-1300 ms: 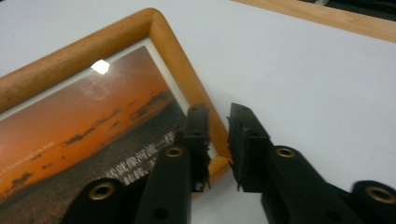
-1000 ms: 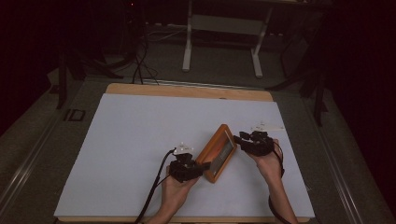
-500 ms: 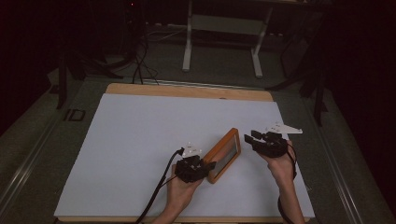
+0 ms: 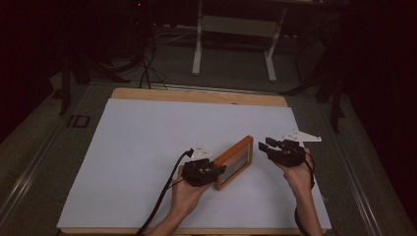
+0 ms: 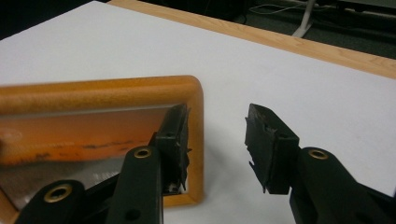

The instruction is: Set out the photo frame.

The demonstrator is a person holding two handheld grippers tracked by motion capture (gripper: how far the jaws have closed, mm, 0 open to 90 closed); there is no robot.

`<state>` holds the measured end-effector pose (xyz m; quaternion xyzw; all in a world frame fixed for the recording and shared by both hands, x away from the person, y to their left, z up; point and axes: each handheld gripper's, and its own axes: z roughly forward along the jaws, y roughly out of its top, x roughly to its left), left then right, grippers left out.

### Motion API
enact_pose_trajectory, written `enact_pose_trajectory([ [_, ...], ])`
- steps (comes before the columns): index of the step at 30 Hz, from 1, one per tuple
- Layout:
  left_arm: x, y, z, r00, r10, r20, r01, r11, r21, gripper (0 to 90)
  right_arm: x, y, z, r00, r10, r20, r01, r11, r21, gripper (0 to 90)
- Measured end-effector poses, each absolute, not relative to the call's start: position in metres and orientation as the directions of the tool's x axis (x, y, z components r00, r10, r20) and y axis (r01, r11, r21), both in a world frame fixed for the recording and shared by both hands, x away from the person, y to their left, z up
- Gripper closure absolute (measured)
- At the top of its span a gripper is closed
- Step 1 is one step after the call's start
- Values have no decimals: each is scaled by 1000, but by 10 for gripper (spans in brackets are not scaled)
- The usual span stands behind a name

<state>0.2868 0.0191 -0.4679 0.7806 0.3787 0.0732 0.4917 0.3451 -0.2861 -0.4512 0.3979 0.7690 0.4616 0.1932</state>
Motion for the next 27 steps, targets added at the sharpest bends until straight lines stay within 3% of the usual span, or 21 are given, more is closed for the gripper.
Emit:
enact_pose_trajectory([
  [9,301,40,-422,785,611,-102,366,-326,871,692,342,-278,-445,-640,767,50,400,277,874,580],
  [16,309,53,-392,837,547,1,289,-443,849,692,339,-262,-440,-679,733,37,363,291,885,591],
  [27,317,67,-389,913,407,-25,239,-486,840,690,333,-221,-437,-820,572,5,264,371,891,568],
])
